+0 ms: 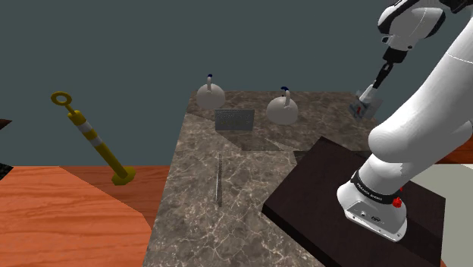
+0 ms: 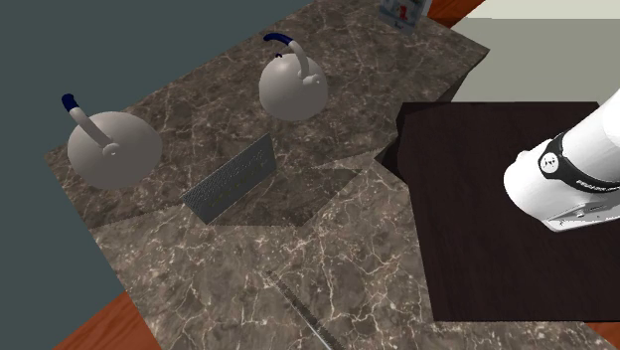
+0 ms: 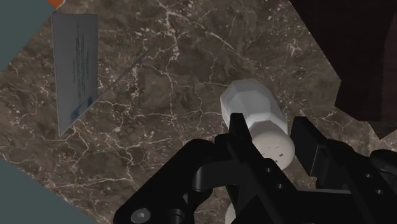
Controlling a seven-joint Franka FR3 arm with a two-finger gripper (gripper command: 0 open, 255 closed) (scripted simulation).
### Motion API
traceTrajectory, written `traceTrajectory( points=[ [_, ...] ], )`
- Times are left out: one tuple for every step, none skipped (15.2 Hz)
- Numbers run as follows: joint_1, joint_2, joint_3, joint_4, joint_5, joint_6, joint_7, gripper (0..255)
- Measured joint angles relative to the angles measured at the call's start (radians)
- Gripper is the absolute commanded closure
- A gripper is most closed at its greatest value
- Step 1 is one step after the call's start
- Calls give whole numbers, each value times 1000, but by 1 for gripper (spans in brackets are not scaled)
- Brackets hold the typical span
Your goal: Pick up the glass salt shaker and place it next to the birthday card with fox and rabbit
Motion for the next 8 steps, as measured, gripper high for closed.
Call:
traceTrajectory(
  points=[
    [-2,8,-1,-4,6,9,-7,255],
    [-3,16,-1,-12,13,23,-13,255],
    [-4,27,1,-17,22,35,-18,255],
    [-5,36,1,-19,30,44,-24,255],
    [-6,46,2,-25,38,56,-29,255],
    [-9,56,3,-31,47,70,-38,255],
    [-12,67,3,-36,57,82,-47,255],
    [-13,77,5,-40,66,93,-52,255]
  ],
)
